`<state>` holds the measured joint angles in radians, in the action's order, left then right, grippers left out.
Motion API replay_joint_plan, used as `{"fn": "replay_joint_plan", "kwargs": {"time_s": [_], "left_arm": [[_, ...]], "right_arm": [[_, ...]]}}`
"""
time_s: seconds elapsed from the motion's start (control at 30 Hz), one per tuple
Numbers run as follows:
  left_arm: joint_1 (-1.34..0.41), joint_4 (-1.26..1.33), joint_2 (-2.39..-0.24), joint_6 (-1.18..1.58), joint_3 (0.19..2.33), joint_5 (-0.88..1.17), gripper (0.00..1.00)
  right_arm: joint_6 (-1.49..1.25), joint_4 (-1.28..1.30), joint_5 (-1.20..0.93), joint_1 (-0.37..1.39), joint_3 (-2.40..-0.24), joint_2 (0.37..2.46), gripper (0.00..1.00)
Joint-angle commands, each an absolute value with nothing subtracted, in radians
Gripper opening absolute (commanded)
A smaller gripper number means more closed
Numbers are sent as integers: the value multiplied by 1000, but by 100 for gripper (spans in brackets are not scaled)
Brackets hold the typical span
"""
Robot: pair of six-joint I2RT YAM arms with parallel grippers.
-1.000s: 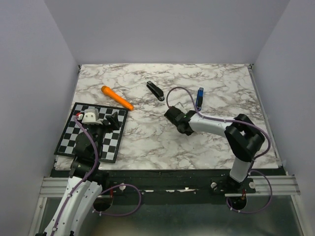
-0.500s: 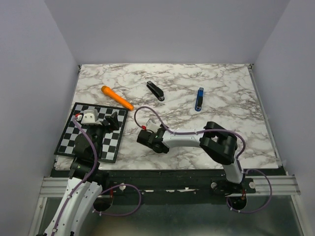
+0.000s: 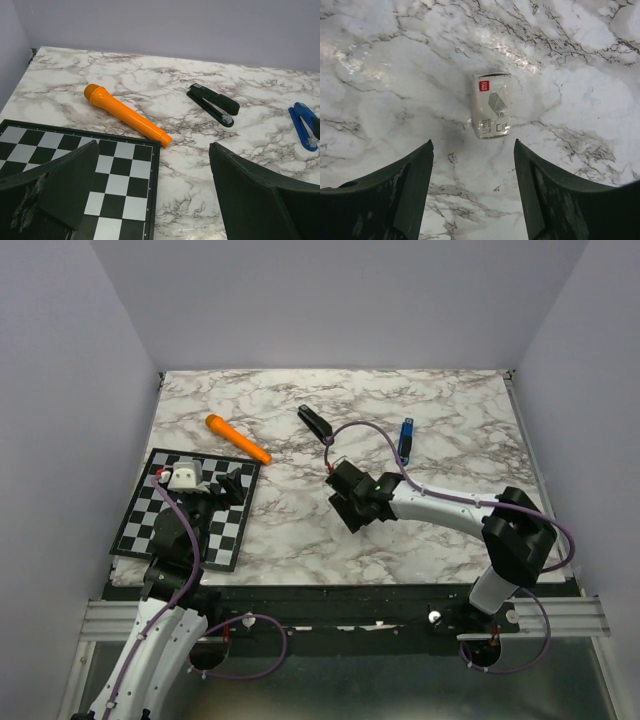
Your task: Load the staples into the stapler
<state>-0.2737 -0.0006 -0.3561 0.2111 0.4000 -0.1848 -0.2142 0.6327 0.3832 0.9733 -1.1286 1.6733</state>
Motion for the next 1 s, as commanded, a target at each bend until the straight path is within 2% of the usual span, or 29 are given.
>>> {"fn": "replay_joint_plan", "kwargs": {"time_s": [0.0, 0.2, 0.43, 0.67, 0.8, 0.97], "left_arm": [[-278, -37, -361, 224, 413, -147, 99], [-278, -101, -365, 222, 448, -111, 99], [-278, -163, -364, 218, 483, -60, 99], [-278, -169, -371, 209, 494, -29, 99], [-278, -163, -387, 199, 495, -23, 99], [-278, -156, -419, 189, 509, -9, 99]], "right_arm": [[-138, 500, 117, 881, -1063, 1677, 74], [-100, 428, 31, 821, -1077, 1756, 74], [-35, 405, 25, 808, -1101, 1825, 73], [23, 459, -8, 810, -1120, 1732, 71], [23, 468, 45, 790, -1137, 1697, 75], [3, 469, 17, 744, -1183, 1759, 80]]}}
